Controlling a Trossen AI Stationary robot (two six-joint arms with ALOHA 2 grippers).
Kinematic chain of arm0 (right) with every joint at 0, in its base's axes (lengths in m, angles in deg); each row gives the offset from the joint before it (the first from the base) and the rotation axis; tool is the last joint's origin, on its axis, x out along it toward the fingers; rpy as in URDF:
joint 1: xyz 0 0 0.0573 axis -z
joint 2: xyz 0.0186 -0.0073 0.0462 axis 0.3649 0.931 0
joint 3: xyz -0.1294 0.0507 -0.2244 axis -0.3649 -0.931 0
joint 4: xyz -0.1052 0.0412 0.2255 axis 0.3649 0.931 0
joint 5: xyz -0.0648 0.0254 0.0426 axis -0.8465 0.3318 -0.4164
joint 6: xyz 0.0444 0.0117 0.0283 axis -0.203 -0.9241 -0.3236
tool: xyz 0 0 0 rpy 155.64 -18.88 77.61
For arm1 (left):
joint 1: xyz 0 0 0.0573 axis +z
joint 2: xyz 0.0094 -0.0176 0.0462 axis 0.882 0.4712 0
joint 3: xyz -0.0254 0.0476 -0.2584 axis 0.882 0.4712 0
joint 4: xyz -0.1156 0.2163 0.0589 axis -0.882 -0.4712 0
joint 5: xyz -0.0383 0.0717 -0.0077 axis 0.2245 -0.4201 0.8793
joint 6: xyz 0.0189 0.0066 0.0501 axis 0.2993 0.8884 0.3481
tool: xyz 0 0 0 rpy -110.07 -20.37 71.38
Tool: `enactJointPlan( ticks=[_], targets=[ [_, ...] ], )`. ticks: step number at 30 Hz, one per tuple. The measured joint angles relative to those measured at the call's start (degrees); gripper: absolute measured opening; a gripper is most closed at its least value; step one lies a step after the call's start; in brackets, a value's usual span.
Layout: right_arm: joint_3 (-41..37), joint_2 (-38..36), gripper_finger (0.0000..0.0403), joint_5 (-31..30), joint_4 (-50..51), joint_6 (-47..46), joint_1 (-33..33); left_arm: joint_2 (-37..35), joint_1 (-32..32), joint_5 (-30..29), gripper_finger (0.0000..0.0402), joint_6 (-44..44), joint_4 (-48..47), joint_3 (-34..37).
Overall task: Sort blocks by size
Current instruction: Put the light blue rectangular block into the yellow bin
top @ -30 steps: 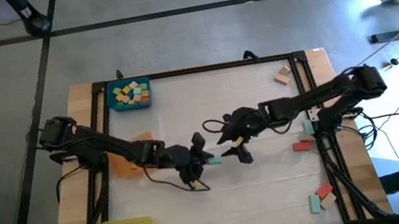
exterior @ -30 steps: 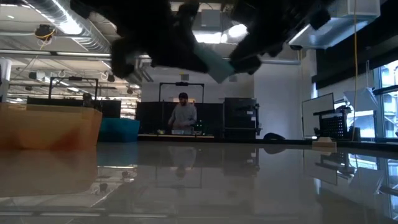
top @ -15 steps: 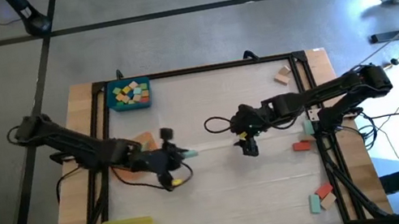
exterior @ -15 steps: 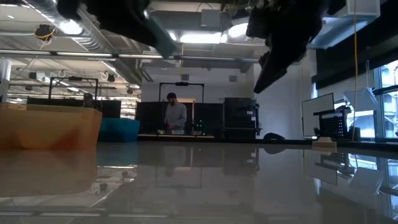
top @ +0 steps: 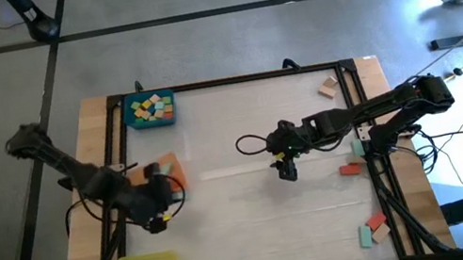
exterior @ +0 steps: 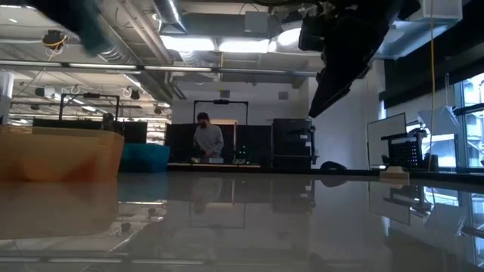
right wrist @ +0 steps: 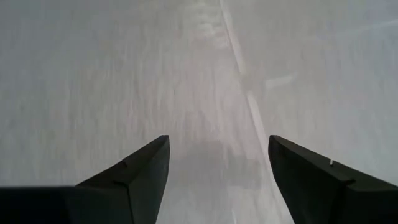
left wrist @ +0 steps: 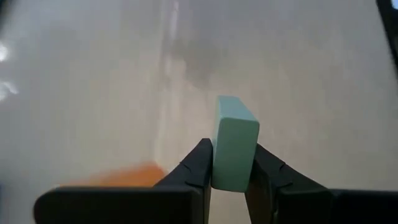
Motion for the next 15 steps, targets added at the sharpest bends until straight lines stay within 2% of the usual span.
enactJointPlan(
  ticks=[5,11,15],
  targets=[
    [0.0,0.0,0.0269,0.0,0.0,-0.2,0.0,0.1,-5.6,7.7,0.0046,-15.7,-5.9,0.0],
    [0.0,0.0,0.0269,0.0,0.0,-0.2,0.0,0.3,-12.4,15.2,0.0050,-32.2,-7.3,0.0],
    [0.0,0.0,0.0269,0.0,0.0,-0.4,0.0,0.9,-18.0,17.1,0.0047,-44.6,-6.6,0.0]
  ],
)
